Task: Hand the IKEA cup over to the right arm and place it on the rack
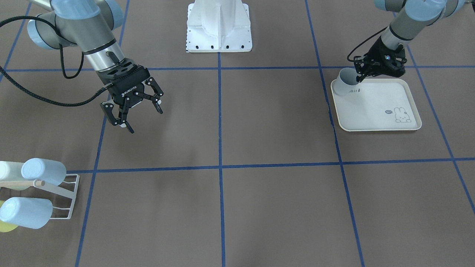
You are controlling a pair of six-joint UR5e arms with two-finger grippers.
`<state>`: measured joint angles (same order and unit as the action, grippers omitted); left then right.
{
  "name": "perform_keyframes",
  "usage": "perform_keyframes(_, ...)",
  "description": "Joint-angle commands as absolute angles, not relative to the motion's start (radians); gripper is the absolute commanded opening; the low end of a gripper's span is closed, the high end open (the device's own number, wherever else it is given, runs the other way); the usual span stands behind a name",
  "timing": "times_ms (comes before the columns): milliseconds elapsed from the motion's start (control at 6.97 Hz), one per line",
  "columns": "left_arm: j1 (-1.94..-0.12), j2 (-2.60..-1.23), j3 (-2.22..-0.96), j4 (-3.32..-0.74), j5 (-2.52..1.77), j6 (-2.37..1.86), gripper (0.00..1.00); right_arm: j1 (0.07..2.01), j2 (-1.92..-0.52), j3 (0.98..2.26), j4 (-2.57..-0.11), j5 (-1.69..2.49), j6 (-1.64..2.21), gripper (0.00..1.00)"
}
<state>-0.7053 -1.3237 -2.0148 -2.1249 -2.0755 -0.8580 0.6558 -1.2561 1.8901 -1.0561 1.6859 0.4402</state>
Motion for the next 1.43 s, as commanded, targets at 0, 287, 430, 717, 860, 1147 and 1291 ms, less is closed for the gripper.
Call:
perform_keyframes(0,-0.712,-1.324,-2.010,-2.118,-2.072,-0.850,0.00,0.653,-1.255,1.890,-1.054,1.686,0.439,1.00)
perform_keyframes(287,-0.777,-1.316,-2.038,-2.114,-2.079,-0.845,0.00,0.626,-1.246,1.888,-1.052,1.687,0.436,1.00)
perform_keyframes(430,-0.828,-1.315,-2.081,-2.109,-2.113,-0.839,0.00,0.618,-1.238,1.888,-1.043,1.687,0.436,0.99)
perform_keyframes(717,-1.010,-1.360,-2.105,-2.106,-2.343,-0.831,0.00,0.583,-1.236,1.832,-0.804,1.687,0.439,0.99)
perform_keyframes(860,-1.032,-1.430,-2.099,-2.106,-2.424,-0.891,0.00,0.562,-1.233,1.778,-0.641,1.684,0.434,0.99)
perform_keyframes(1147,-1.022,-1.639,-2.048,-2.134,-2.460,-1.178,0.00,0.516,-1.213,1.647,-0.350,1.642,0.430,0.99)
perform_keyframes(1291,-1.016,-1.729,-2.017,-2.172,-2.465,-1.306,0.00,0.477,-1.213,1.600,-0.192,1.616,0.428,0.99)
